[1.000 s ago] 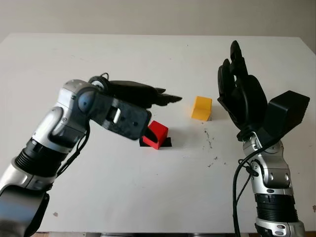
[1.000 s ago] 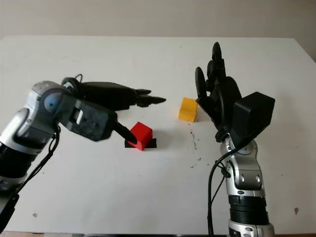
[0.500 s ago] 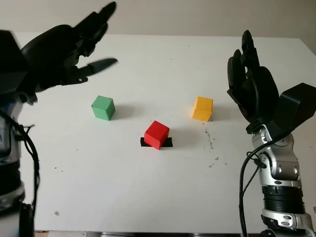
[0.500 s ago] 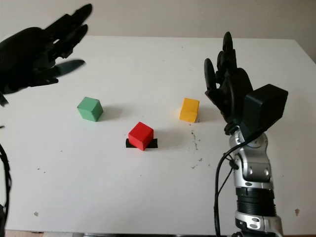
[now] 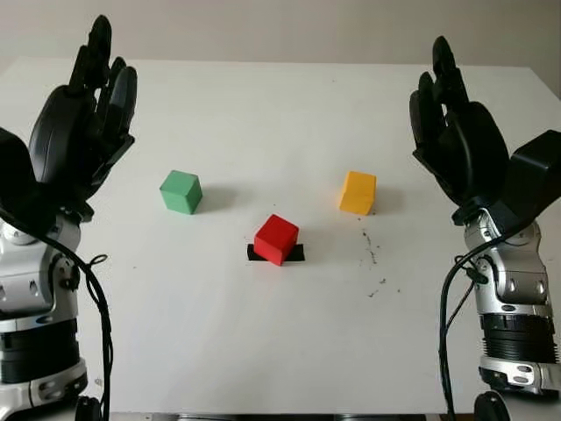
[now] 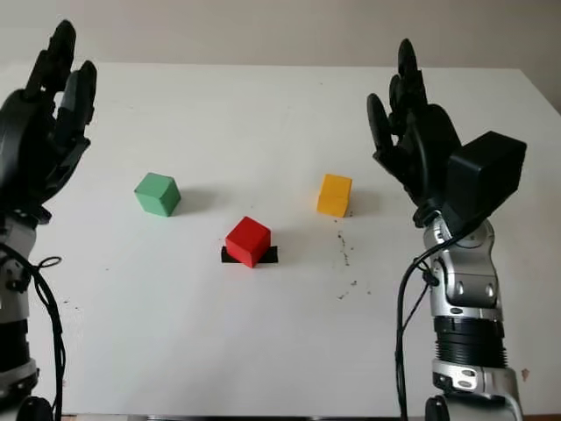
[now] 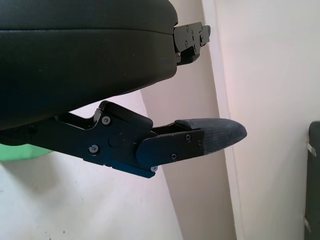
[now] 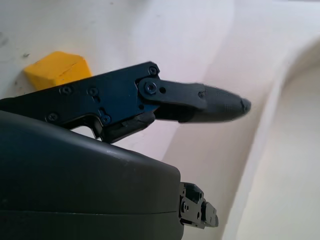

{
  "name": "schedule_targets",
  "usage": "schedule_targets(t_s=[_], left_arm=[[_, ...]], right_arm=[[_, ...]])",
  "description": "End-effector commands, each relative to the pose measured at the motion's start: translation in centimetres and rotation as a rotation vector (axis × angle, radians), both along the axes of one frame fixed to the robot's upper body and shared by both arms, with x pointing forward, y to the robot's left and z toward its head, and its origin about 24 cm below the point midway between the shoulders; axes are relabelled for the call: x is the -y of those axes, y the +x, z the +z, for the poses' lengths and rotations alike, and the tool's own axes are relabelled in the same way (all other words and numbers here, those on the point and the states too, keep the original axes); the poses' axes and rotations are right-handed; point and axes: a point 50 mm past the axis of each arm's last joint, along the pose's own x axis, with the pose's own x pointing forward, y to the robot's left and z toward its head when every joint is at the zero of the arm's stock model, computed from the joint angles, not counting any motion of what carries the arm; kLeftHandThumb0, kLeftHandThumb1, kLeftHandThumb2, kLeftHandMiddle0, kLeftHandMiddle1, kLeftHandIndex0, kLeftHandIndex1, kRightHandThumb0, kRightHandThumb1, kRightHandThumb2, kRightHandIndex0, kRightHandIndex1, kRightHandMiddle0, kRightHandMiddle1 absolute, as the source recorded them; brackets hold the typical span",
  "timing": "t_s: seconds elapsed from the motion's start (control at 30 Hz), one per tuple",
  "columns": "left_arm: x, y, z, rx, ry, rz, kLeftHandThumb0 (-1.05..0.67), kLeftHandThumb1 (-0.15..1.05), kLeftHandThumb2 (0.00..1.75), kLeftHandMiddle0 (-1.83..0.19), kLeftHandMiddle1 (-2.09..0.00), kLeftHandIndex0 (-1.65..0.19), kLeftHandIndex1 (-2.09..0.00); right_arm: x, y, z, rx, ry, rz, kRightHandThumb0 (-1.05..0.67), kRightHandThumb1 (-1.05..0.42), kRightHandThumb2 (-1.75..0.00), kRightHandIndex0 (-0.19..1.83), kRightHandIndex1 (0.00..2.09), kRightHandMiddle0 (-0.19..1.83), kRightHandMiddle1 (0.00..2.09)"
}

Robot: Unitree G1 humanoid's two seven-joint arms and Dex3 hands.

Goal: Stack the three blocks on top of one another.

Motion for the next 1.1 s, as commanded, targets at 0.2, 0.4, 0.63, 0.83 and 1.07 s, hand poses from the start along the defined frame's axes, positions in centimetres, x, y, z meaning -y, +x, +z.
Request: schedule_targets(t_s=[0.2,0.4,0.63,0.83,1.07], left_arm=[[0.3,-1.7,-3.7,-0.036,-0.057,0.03,-0.77,1.05,0.68,0.19,0.0,0.19,0.0],[0.5,-1.7,-4.2,-0.043,-0.066,0.036,-0.76,1.05,0.68,0.19,0.0,0.19,0.0],[1.0,-1.3,-4.1,-0.037,-0.08,0.034,-0.78,1.05,0.66,0.19,0.0,0.19,0.0],[1.1,-1.2,-3.9,-0.037,-0.079,0.034,-0.77,1.05,0.69,0.19,0.0,0.19,0.0],[1.3,-1.0,-3.7,-0.049,-0.07,0.019,-0.77,1.05,0.69,0.19,0.0,0.19,0.0]], right_arm=[[2.0,2.1,5.5,0.066,-0.57,0.043,-0.86,-0.99,-0.07,-0.13,0.06,-0.05,0.09],[2.2,2.4,7.5,0.189,-1.04,0.035,-0.73,-0.83,-0.03,-0.05,0.08,0.13,0.16],[1.8,2.6,7.6,0.314,-1.378,0.103,-0.64,-0.81,-0.04,0.01,0.09,0.21,0.16],[1.2,2.6,6.5,0.351,-1.585,0.202,-0.53,-0.8,-0.05,0.01,0.07,0.21,0.12],[0.5,2.9,5.5,0.392,-1.691,0.249,-0.52,-0.82,-0.06,-0.02,0.05,0.22,0.1]])
